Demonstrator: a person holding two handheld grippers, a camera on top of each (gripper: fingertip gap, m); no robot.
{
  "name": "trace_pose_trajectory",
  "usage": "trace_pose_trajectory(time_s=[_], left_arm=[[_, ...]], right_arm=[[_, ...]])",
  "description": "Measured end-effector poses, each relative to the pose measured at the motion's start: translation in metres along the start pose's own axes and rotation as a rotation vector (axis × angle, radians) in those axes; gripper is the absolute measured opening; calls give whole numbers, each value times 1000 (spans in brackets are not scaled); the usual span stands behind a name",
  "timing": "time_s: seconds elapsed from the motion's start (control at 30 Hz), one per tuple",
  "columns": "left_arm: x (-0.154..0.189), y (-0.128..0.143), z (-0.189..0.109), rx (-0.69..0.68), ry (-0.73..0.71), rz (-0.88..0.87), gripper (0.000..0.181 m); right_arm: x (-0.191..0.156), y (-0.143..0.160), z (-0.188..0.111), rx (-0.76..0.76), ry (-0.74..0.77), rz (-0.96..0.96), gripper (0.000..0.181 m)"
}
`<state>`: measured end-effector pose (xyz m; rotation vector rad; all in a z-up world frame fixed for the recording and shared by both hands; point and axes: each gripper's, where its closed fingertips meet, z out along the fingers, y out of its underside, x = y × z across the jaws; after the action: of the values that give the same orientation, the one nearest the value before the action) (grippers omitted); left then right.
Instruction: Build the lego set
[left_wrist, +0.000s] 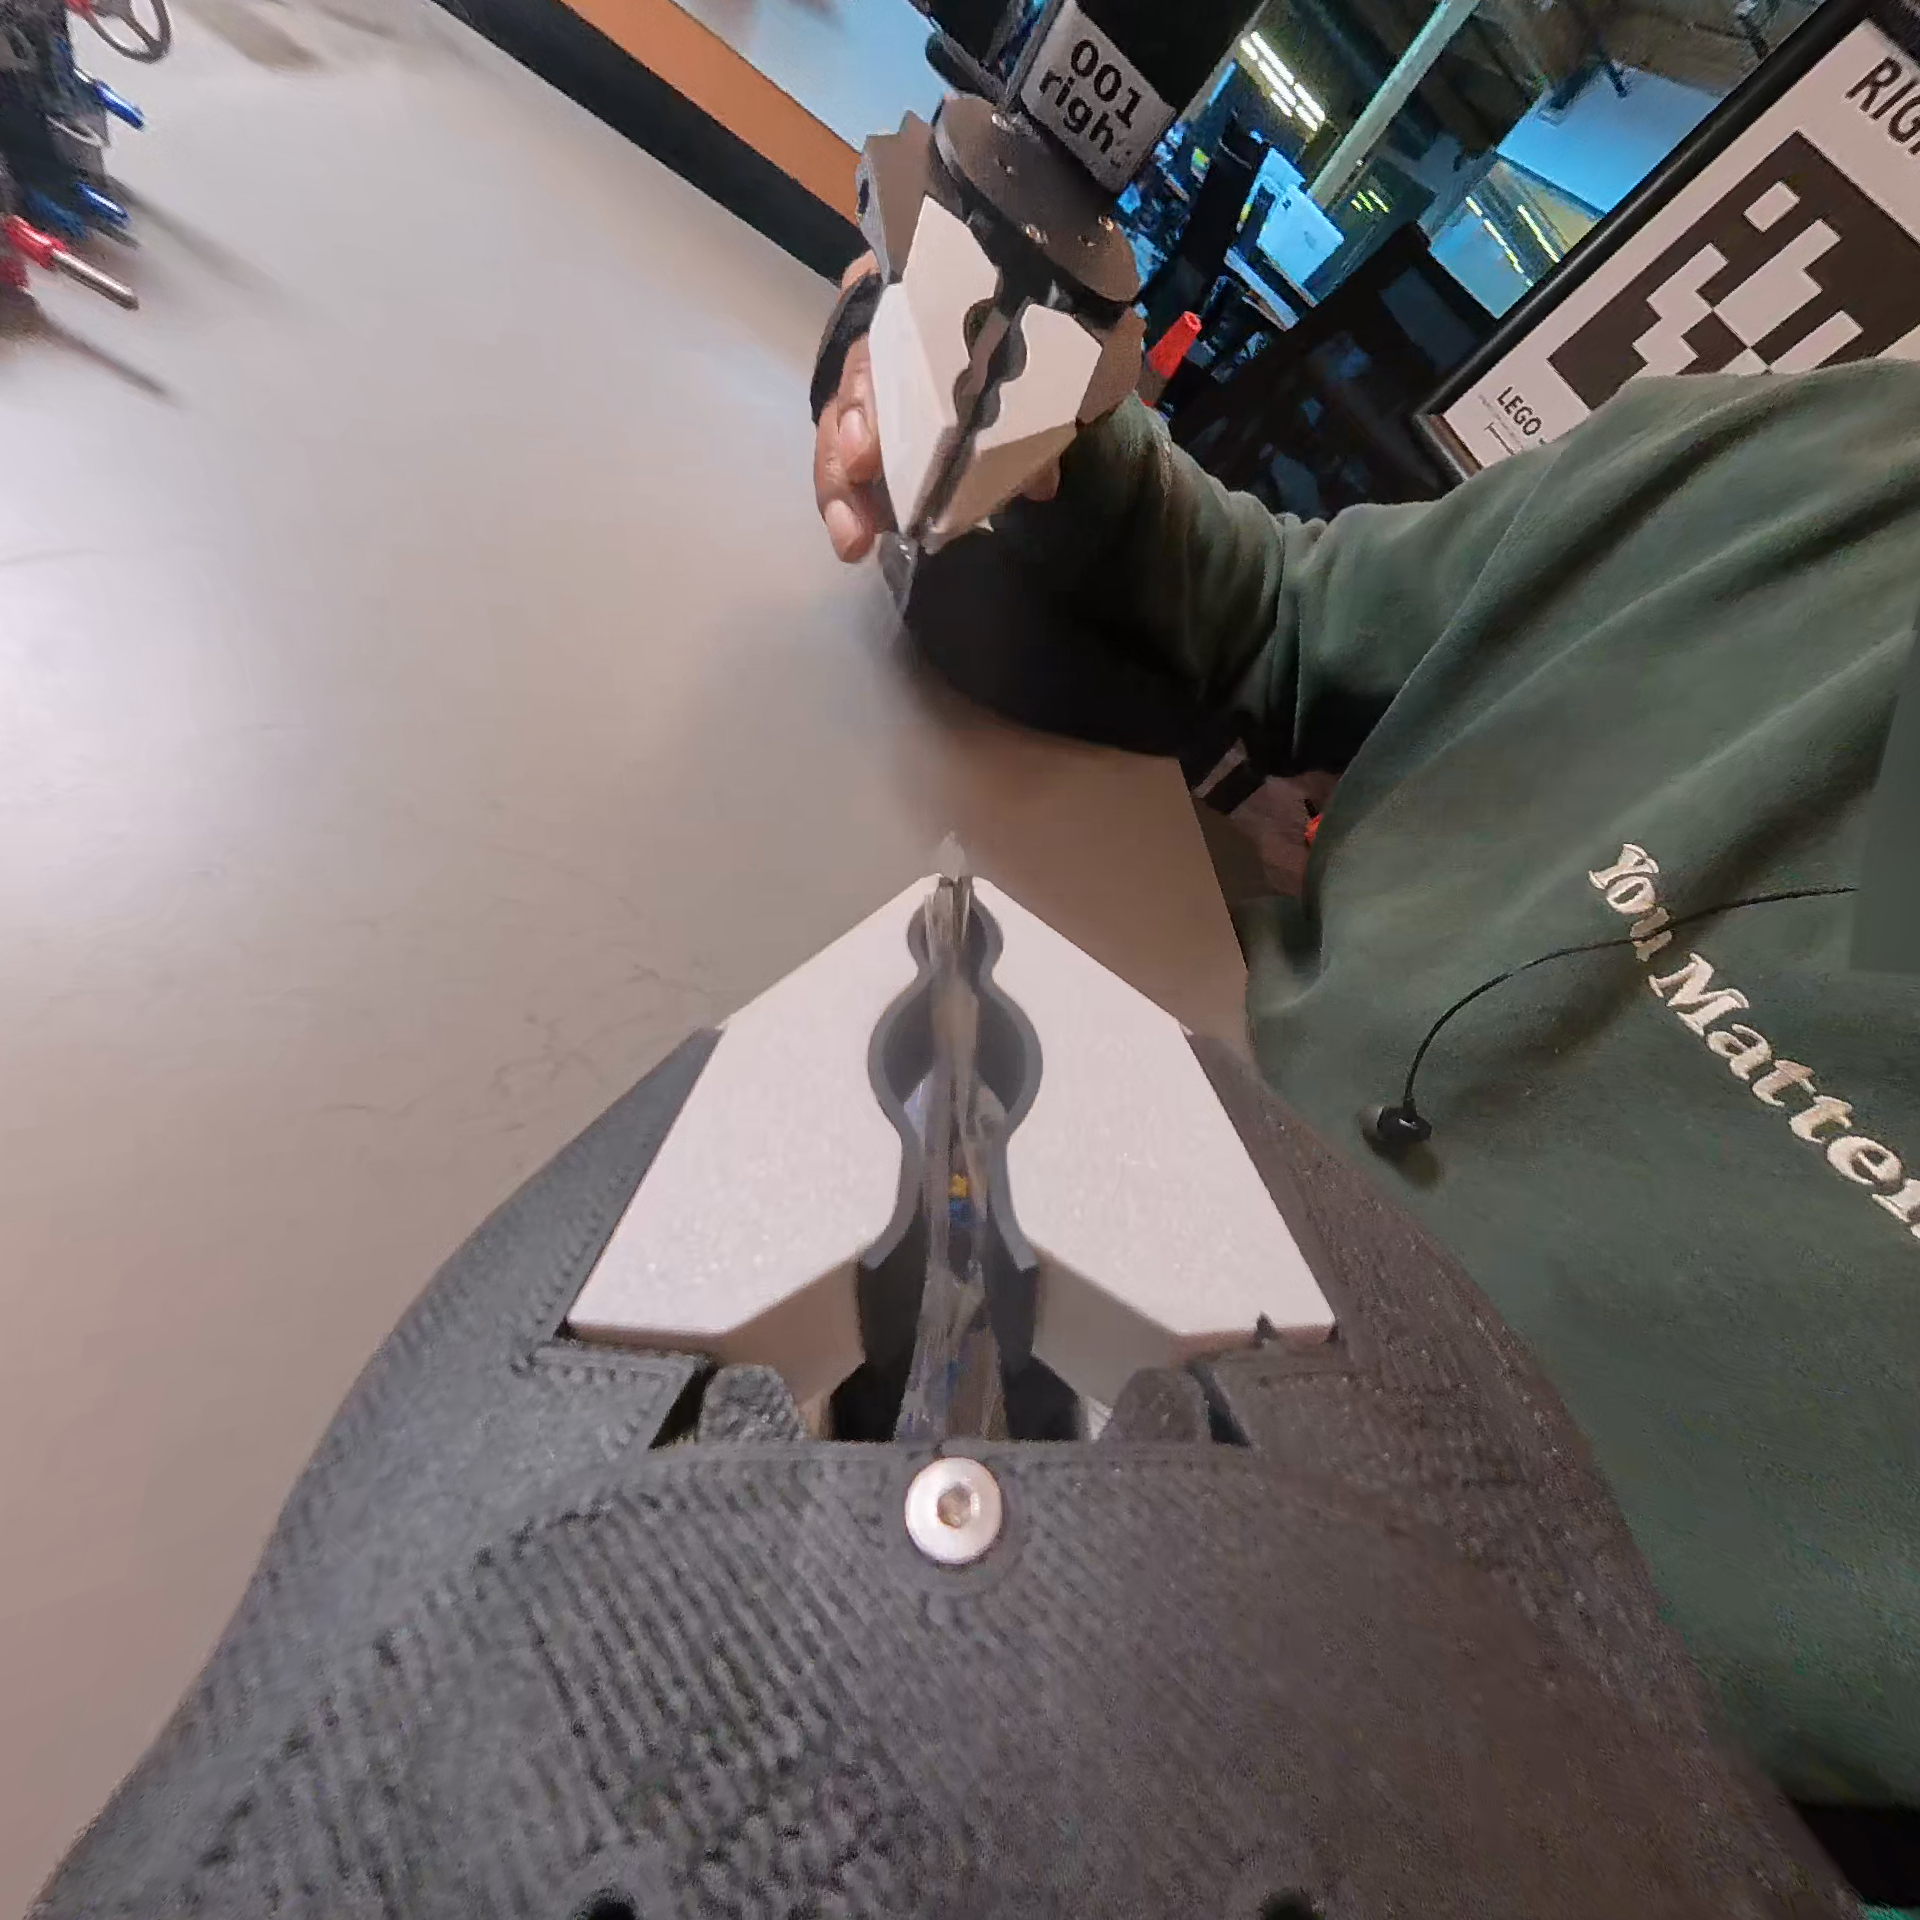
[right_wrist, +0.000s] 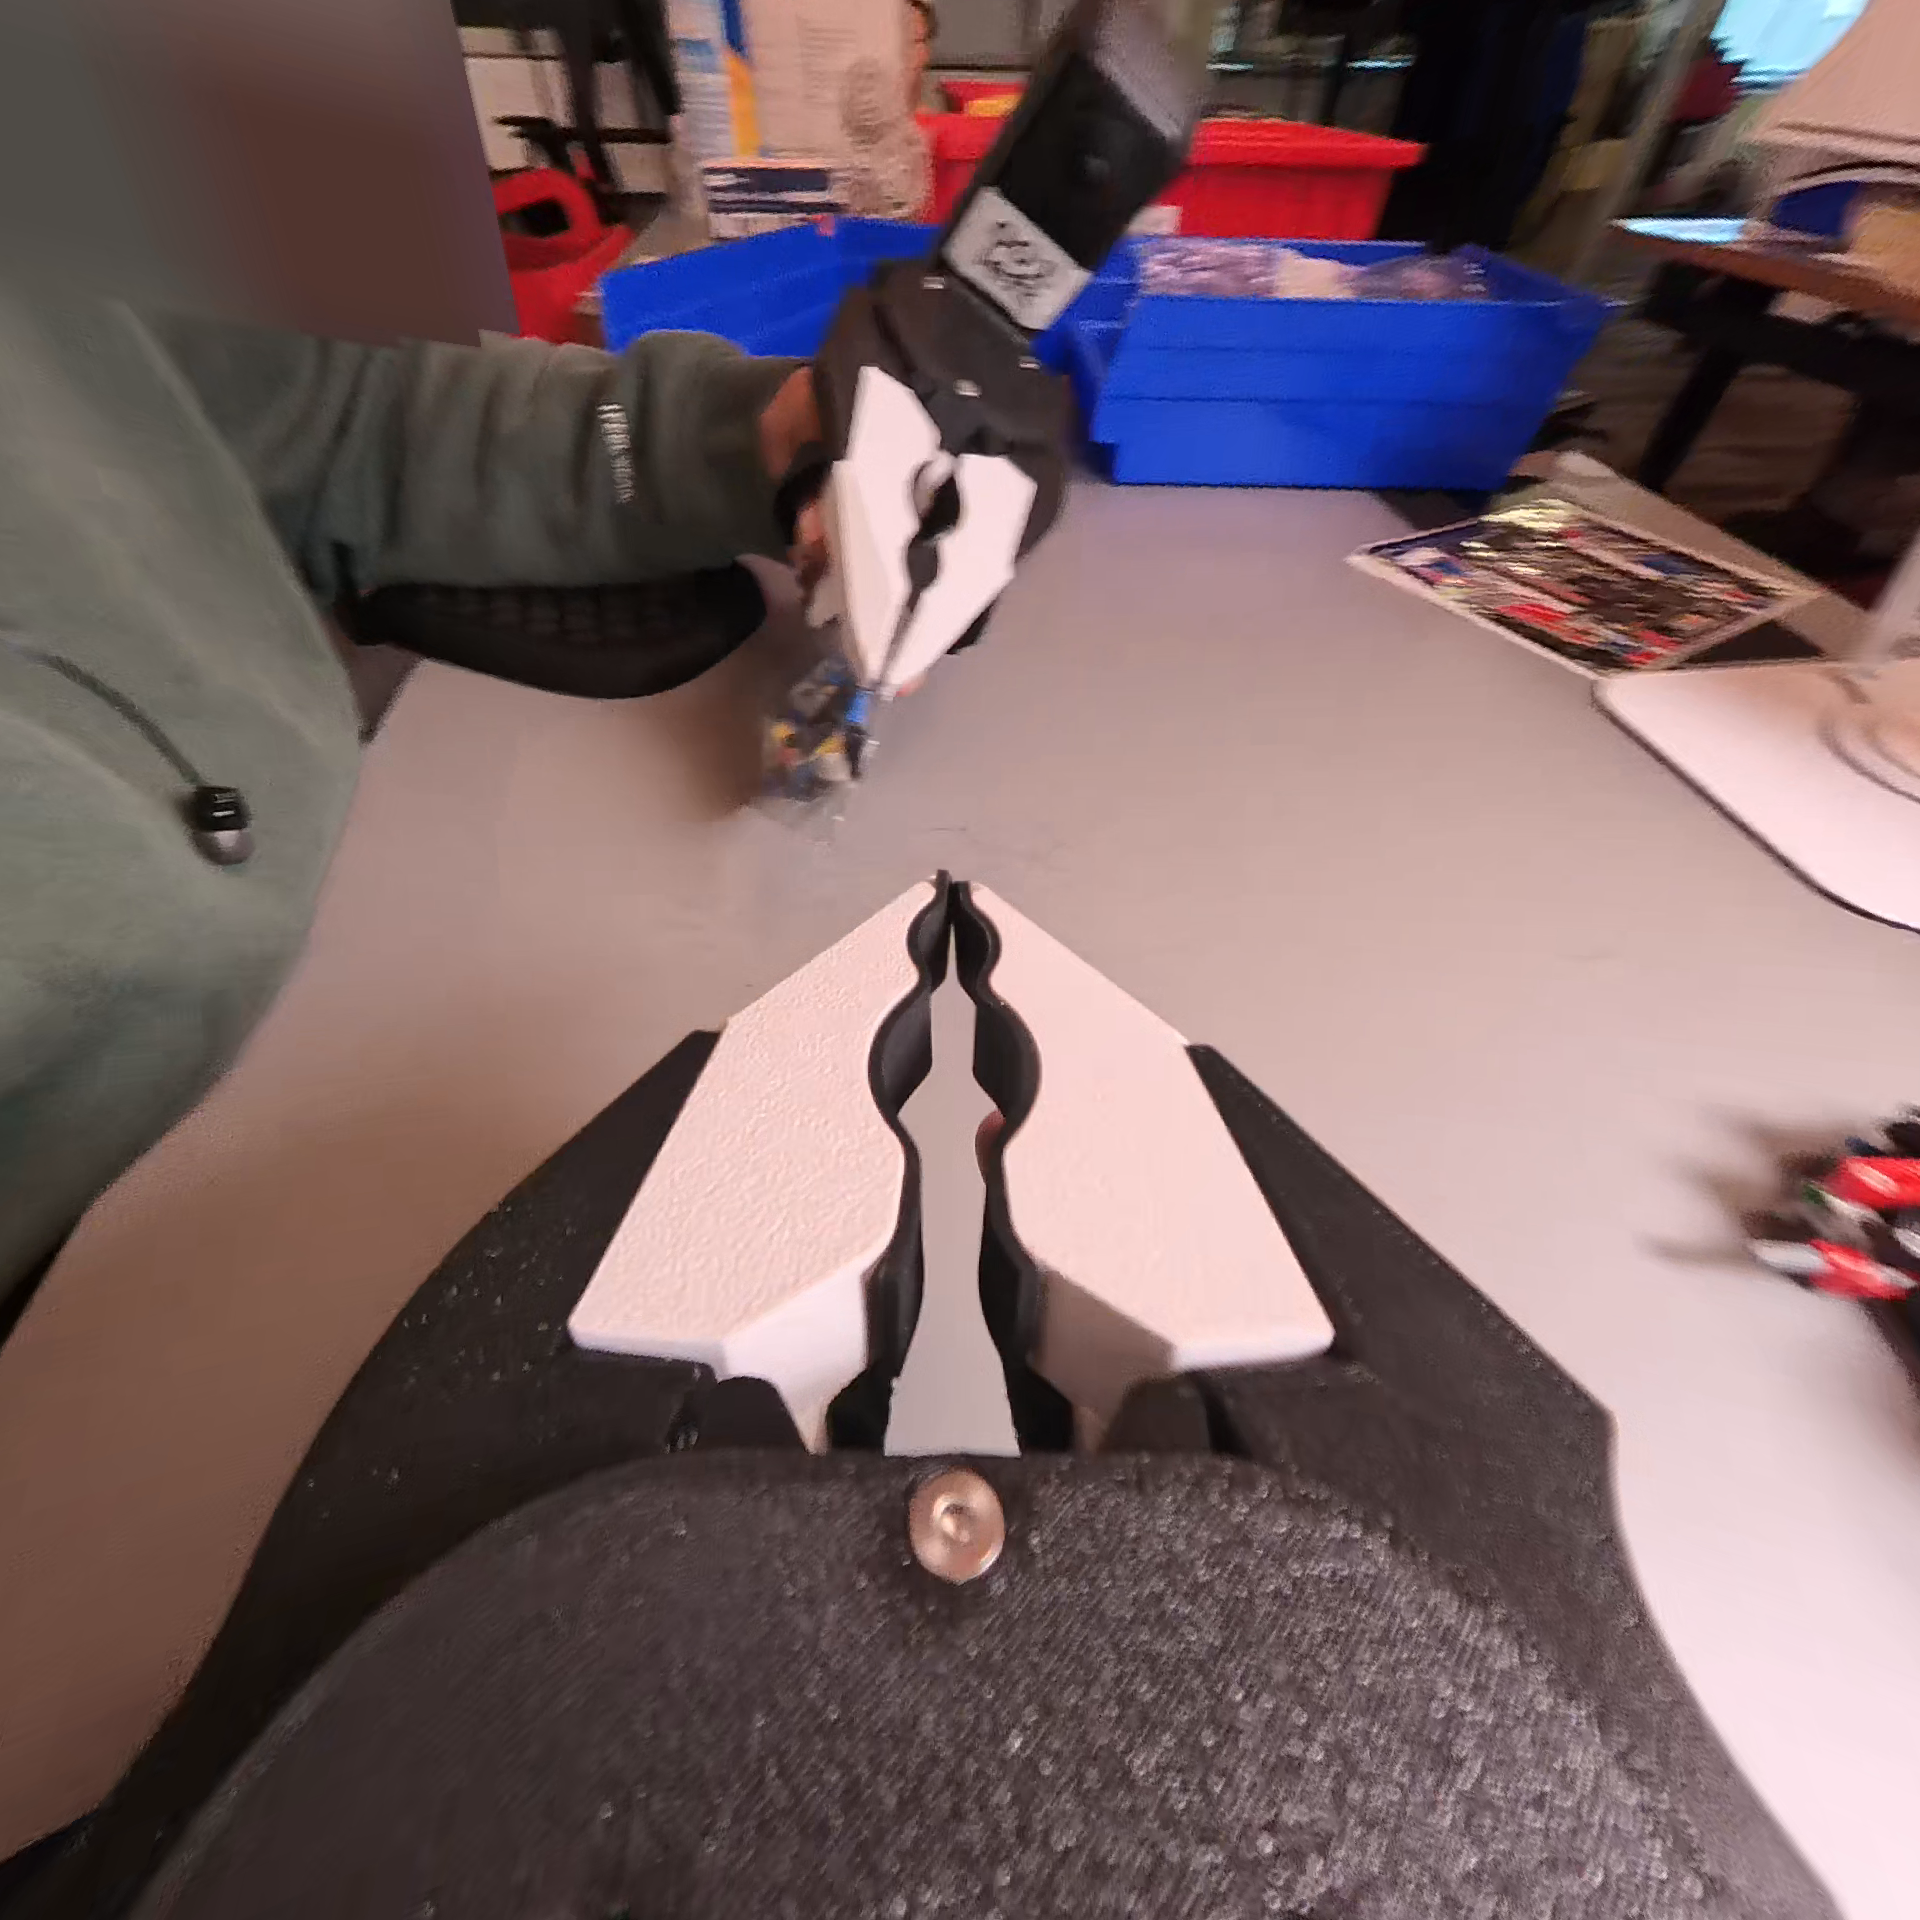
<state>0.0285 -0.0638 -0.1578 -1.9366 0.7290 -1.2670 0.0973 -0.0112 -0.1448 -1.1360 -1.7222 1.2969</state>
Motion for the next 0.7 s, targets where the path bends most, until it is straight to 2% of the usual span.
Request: trace_pose_trajectory(time_s=[0.1, 0.2, 0.33, 0.4, 0.57, 0.7], left_arm=[[-1, -6, -3, 35, -17, -4, 0], [-9, -8, -3, 53, -60, -18, 0], [-12, -14, -7, 92, -105, -4, 0], [-13, -18, -11, 117, -126, 4, 0], [-19, -23, -22, 189, -190, 4, 0], [-22, -21, -32, 241, -213, -22, 0]], right_arm=[[42, 6, -18, -12, 218, 18, 0], [97, 20, -57, -62, 499, 61, 0], [178, 57, -158, -203, 982, 124, 0], [205, 81, -207, -285, 1130, 161, 0], [241, 143, -296, -395, 1299, 315, 0], [241, 166, -321, -439, 1297, 390, 0]])
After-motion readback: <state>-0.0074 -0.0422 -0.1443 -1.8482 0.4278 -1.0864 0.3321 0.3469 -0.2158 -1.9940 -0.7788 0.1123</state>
